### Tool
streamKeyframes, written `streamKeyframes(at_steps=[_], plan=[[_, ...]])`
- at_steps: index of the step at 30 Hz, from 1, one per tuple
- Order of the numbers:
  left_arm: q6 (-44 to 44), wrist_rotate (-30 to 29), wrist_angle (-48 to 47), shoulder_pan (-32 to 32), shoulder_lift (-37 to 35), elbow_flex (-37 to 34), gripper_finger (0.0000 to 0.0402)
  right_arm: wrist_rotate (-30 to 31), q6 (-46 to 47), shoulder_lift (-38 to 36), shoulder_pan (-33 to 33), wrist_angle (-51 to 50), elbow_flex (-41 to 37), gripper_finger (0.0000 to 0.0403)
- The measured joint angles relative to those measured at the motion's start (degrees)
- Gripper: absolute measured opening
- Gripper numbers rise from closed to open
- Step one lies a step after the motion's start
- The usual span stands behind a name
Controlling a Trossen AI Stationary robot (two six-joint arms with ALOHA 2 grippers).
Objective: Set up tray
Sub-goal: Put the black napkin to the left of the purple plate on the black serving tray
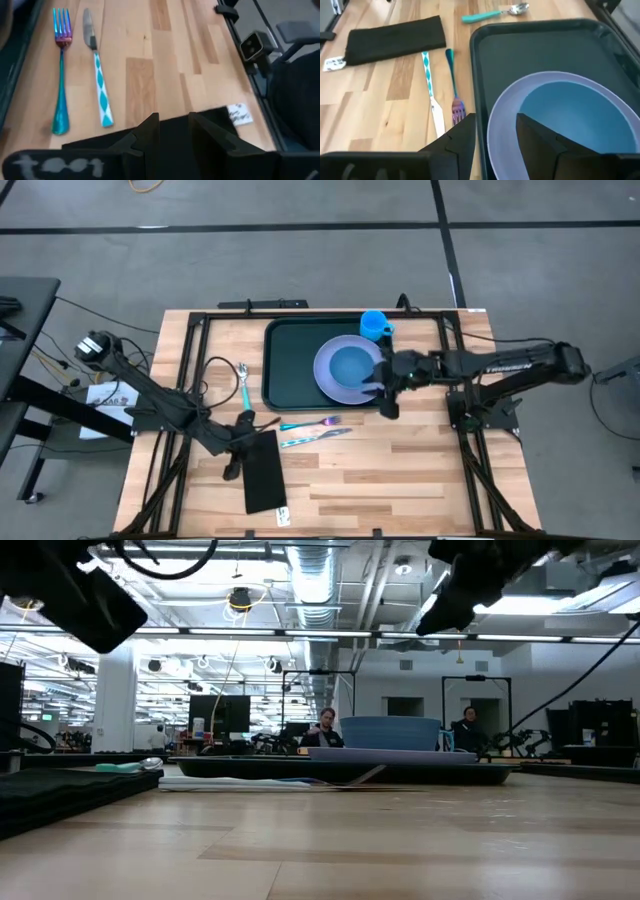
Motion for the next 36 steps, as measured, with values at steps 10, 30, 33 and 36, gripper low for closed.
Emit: streamKeyframes(at_steps=[10,30,33,36], plan=[[-11.5,4.7,-3.3,-2.8,10.0,8.9,0.0094,4.0,1.2,2.1,4.2,7.6,-4.3,0.0133],[-36.6,6.0,-8.8,-11.8,36.0,24.8,0.0094,3.8,2.7,3.6,10.7,9.3,-4.3,0.0132],[-38.5,7.5,-12.8,-11.8,38.2,27.9,0.0094,3.8,2.9,3.6,11.4,9.3,-4.3,0.0134],[-39.0,7.0,-16.2,-12.0,39.3,29.9,0.0094,3.8,2.9,3.6,12.0,9.2,-4.3,0.0134]])
